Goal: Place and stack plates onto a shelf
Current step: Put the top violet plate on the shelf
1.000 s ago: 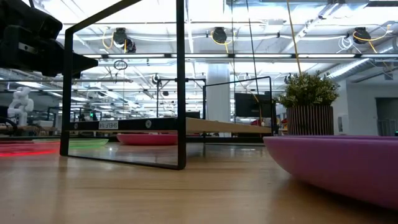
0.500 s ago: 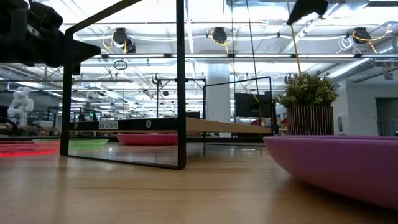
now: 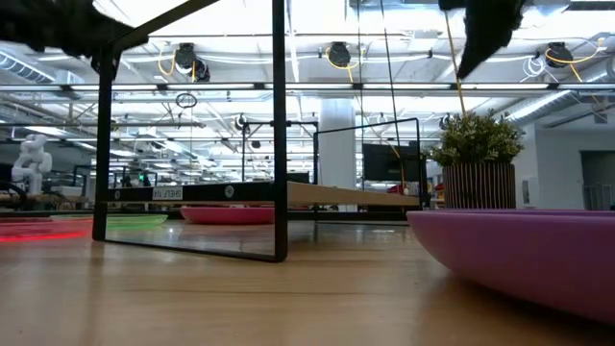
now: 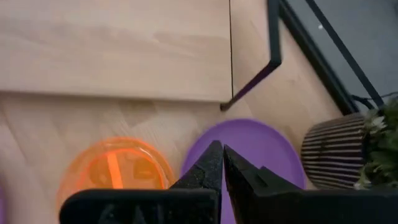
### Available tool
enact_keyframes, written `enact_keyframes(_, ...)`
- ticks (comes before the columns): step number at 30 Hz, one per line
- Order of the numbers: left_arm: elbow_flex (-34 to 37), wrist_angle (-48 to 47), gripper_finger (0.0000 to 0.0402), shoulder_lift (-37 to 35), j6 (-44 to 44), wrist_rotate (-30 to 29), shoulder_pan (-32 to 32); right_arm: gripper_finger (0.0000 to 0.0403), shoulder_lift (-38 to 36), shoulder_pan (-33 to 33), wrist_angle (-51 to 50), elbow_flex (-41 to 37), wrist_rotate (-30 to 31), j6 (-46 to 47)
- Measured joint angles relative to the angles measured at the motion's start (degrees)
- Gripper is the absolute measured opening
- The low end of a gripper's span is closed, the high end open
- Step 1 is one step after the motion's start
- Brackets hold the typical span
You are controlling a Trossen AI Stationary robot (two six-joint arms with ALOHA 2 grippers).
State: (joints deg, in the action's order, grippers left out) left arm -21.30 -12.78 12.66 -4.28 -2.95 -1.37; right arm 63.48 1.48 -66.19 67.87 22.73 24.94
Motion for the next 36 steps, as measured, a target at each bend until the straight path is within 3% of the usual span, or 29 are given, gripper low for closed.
enact_keyframes(11, -17.58, -7.70, 0.0004, 13.14, -0.47, 0.08, 0.01, 0.0000, -0.07, 0.00, 5.99, -14.88, -0.77, 5.17)
enact_keyframes(22, -33.23, -22.48, 0.0004, 25.83, 1.20, 0.09, 0.01, 0.0000, -0.09, 0.13, 10.76, -24.51, -8.21, 11.20)
enact_keyframes(28, -35.21, -25.47, 0.0004, 32.02, 0.75, 0.08, 0.01, 0.0007, -0.09, 0.71, 15.38, -28.02, -13.53, 11.45)
enact_keyframes(36, -35.19, -25.23, 0.0004, 39.10, 0.67, 0.07, 0.01, 0.0057, -0.09, 3.45, 18.18, -30.48, -12.20, 4.01)
